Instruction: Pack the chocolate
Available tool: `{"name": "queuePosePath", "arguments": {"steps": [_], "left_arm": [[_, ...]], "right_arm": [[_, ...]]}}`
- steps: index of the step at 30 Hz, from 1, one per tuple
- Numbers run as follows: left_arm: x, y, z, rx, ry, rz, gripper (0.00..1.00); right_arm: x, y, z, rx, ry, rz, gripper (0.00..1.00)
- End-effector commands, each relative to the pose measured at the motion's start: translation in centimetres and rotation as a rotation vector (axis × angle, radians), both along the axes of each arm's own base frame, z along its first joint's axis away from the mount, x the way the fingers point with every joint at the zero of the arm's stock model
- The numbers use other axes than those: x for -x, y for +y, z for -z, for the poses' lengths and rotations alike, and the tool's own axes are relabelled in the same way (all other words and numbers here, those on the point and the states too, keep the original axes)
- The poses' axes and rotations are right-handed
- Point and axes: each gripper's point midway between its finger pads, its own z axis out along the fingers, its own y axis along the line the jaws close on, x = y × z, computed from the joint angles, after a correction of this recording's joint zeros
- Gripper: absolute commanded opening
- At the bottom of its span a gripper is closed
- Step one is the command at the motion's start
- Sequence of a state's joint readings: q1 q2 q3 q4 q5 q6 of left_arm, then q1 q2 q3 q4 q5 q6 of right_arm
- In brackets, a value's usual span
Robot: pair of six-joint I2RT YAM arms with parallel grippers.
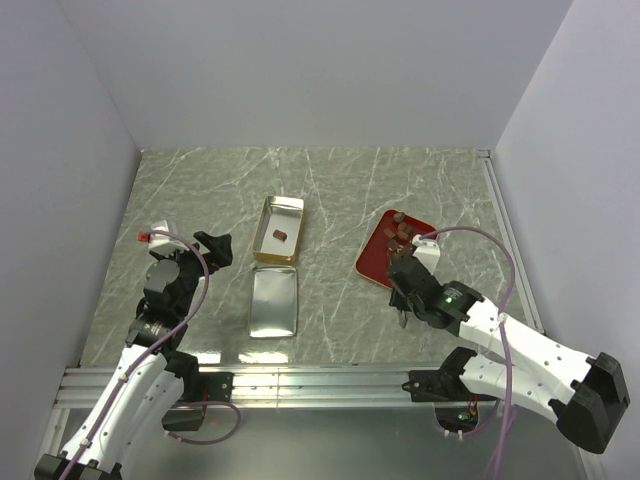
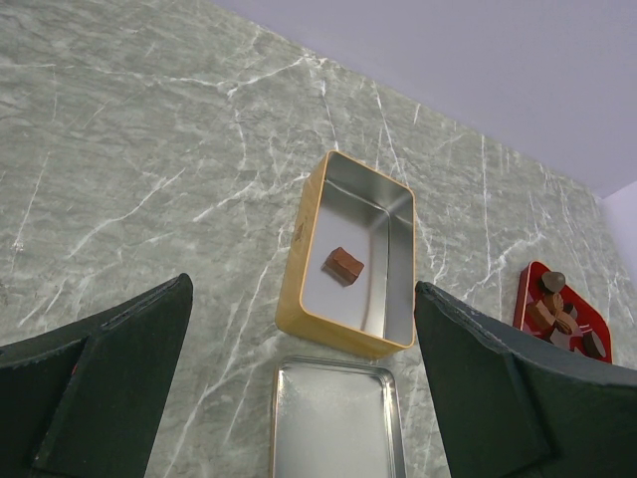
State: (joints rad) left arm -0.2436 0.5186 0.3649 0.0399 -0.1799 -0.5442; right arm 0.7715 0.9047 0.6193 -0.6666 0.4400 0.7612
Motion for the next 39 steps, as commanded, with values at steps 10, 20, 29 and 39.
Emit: {"name": "queuePosePath", "arguments": {"steps": [10,20,29,39], "left_arm": [[-0.1,-0.3,-1.3,0.014,-0.039,0.013,0.99],[-0.2,-0.3,-1.2,0.013,-0.034,0.013,0.99],[-0.2,-0.3,-1.1,0.013,-0.031,0.014,0.99],[-0.2,-0.3,-1.2,0.014,-0.033,0.009,0.99]], "right_arm": [[-1.4,2.8,-6.0,-0.049,-0.144,-0.044,0.27],[-2.8,10.9,-9.3,-0.135,-0.259,-0.216,0.27],[-5.2,18.9,-10.6,-0.218,-0.316,-0.374,0.27],[-6.4,24.1,-10.0,-0.223,-0.303,-0.486,0.27]]}}
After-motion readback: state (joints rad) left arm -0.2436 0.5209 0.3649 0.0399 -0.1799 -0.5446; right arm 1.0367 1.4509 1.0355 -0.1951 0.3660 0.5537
